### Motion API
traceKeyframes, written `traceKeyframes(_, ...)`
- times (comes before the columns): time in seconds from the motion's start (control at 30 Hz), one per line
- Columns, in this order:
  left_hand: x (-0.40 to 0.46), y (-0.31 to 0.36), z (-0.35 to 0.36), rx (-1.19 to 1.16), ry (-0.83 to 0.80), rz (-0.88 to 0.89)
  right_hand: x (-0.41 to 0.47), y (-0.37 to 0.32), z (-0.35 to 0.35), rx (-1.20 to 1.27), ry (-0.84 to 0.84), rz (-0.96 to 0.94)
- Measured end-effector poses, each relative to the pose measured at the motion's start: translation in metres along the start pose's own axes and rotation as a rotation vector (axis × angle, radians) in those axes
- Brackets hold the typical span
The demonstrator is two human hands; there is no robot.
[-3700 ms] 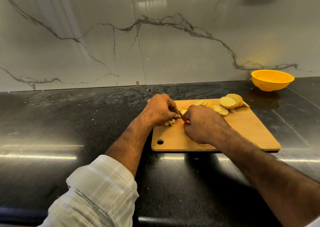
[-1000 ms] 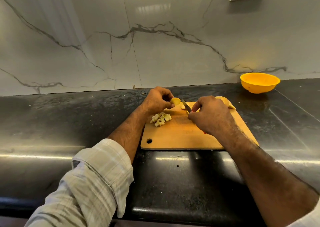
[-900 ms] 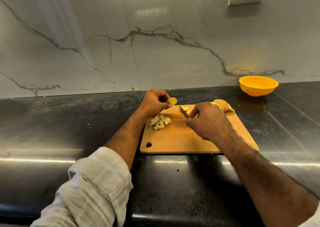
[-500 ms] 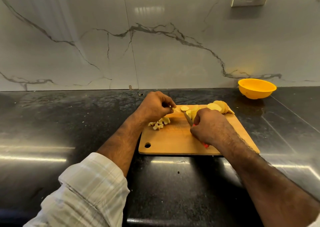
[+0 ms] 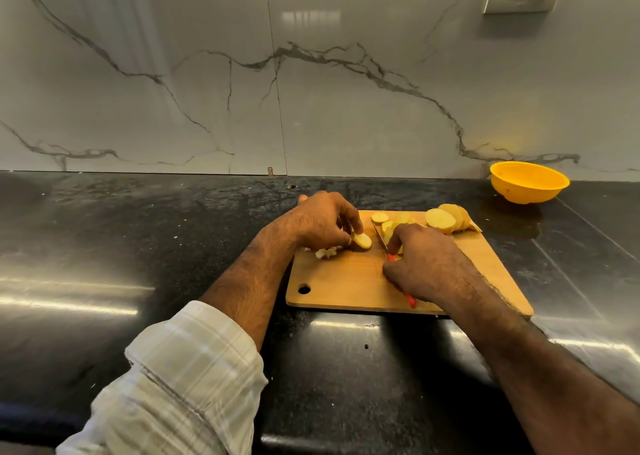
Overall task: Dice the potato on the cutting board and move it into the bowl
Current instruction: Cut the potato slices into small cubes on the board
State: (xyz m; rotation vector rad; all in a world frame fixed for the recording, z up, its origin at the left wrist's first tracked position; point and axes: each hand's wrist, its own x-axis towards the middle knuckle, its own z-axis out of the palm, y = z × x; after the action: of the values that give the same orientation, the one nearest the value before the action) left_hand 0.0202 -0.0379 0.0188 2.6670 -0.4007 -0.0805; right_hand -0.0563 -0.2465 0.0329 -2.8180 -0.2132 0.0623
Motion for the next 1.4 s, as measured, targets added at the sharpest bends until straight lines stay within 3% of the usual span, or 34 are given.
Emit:
traceKeyframes(0.4,0.000,0.010,0.004,0.207,0.077,-0.028,0.000,-0.004,0.003,-0.006,-0.021,0.051)
traceKeyframes(1.4,0.000,0.016,0.006,0.106,0.050,-0.011,-0.002,-0.027,0.007,-0.112,-0.019,-0.062)
